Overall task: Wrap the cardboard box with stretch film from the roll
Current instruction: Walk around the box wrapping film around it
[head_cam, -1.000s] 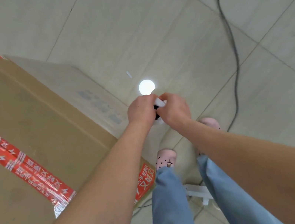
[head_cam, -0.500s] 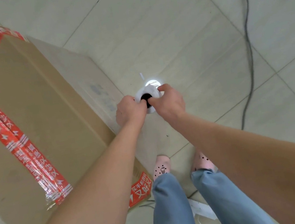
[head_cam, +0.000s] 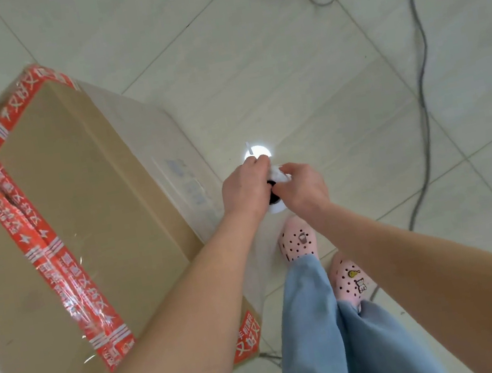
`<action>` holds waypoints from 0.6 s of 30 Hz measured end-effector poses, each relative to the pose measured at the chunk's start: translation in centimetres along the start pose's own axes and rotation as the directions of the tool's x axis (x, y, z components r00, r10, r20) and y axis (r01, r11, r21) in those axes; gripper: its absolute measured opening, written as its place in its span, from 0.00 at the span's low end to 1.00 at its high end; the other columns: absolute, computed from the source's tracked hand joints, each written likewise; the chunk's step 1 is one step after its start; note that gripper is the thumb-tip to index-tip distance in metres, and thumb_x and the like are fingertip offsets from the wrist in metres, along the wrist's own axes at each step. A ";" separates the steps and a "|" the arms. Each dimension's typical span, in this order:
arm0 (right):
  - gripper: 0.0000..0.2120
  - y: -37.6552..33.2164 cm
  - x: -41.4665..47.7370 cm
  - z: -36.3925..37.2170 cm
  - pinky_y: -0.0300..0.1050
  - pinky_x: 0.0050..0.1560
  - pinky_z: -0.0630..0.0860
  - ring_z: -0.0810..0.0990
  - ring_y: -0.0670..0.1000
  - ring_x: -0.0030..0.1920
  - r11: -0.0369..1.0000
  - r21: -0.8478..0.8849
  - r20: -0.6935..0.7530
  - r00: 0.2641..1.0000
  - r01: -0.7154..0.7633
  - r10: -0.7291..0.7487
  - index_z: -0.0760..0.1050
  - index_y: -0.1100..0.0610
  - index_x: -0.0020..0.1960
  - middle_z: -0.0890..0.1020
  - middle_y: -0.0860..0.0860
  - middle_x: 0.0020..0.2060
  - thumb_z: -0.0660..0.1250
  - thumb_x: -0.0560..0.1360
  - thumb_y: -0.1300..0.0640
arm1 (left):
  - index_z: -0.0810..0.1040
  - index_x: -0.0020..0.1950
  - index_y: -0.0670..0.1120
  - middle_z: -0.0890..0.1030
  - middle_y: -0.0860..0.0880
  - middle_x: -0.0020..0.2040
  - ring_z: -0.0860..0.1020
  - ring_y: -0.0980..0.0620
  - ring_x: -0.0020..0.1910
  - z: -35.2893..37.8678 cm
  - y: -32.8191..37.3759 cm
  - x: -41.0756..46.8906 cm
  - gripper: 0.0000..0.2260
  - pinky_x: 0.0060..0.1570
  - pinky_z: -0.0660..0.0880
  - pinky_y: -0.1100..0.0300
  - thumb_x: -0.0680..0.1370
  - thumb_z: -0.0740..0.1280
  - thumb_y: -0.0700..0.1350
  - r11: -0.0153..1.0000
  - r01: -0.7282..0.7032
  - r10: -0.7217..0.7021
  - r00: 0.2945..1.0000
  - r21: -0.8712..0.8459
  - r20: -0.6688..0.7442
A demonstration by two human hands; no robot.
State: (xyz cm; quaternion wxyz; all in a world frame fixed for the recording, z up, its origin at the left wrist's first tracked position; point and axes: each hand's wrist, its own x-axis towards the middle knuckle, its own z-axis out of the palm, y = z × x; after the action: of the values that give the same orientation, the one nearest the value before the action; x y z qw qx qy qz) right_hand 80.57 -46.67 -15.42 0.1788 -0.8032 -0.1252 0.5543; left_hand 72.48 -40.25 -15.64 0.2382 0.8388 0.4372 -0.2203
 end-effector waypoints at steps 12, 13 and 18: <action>0.14 -5.1 1.7 1.7 0.44 0.42 0.66 0.75 0.54 0.50 0.958 -0.234 -0.133 0.971 0.165 -0.200 0.72 0.53 0.58 0.75 0.50 0.56 0.62 0.73 0.62 | 0.72 0.44 0.47 0.79 0.50 0.41 0.77 0.47 0.40 -2.6 -2.4 1.0 0.05 0.34 0.68 0.59 0.73 0.62 0.48 0.719 0.572 -0.580 0.807 -0.396 0.112; 0.15 -5.7 1.8 1.9 0.44 0.42 0.66 0.75 0.55 0.53 0.956 -0.249 -0.123 0.974 0.153 -0.188 0.72 0.53 0.59 0.74 0.50 0.56 0.62 0.73 0.62 | 0.73 0.46 0.47 0.78 0.50 0.41 0.77 0.47 0.40 -2.8 -2.7 1.0 0.06 0.34 0.69 0.59 0.73 0.63 0.49 0.682 0.609 -0.606 0.781 -0.406 0.154; 0.16 -7.2 2.6 1.9 0.43 0.43 0.68 0.76 0.54 0.53 0.969 -0.222 -0.095 0.987 0.104 -0.128 0.73 0.51 0.59 0.76 0.51 0.57 0.63 0.72 0.62 | 0.70 0.54 0.44 0.76 0.48 0.47 0.77 0.45 0.45 -4.4 -3.9 1.9 0.11 0.36 0.68 0.57 0.75 0.64 0.47 0.848 0.457 -0.436 0.889 -0.267 0.136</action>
State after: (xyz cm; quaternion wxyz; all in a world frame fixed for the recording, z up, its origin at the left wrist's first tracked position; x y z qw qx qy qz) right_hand 79.75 -38.83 -15.19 0.1289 -0.8381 -0.2216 0.4815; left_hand 70.87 -34.48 -14.06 0.3167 0.6614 0.6391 -0.2321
